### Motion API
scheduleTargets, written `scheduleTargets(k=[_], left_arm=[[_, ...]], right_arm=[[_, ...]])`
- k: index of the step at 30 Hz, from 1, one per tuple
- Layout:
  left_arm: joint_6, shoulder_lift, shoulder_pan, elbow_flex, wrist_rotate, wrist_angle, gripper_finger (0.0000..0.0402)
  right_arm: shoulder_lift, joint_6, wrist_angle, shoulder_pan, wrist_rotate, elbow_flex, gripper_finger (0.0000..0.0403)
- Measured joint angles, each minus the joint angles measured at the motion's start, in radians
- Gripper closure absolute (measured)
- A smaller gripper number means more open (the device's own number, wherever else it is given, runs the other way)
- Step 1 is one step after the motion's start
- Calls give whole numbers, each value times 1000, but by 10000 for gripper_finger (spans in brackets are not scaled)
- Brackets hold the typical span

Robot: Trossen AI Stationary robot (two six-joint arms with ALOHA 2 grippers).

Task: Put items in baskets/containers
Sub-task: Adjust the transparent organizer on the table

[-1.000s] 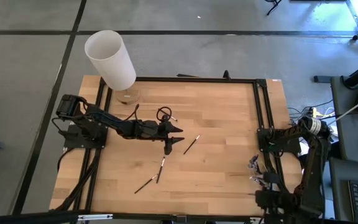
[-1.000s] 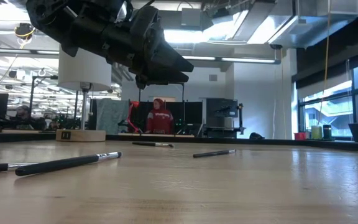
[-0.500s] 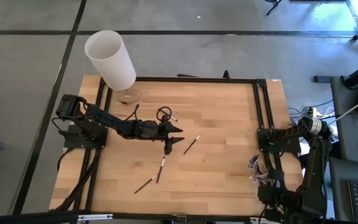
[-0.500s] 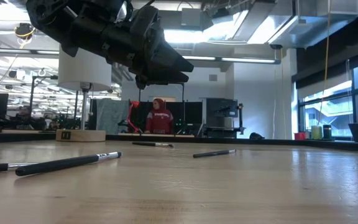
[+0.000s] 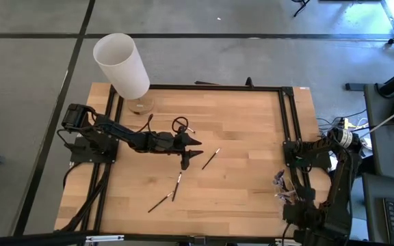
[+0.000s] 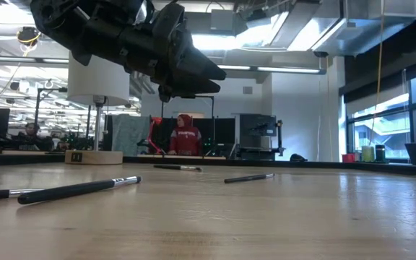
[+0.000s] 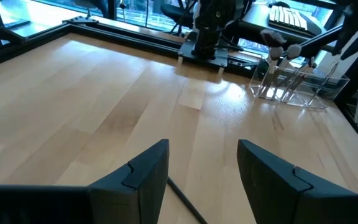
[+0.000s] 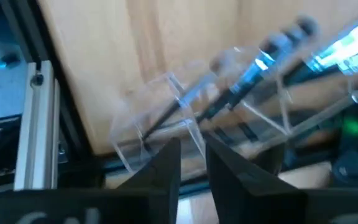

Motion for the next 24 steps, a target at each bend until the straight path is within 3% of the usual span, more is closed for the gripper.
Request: scheduleTargets(k=[4,10,24], left_arm=[[-14,0,0,0,0,0,217],[-15,0,0,0,1,0,217],[-11,0,0,0,11,0,217]], right_arm=[[11,-97,109,-51,-52,-68,350],[16,-151,273,-109,-235,-185,376],[7,-232,284,-210,-75,-187,389]])
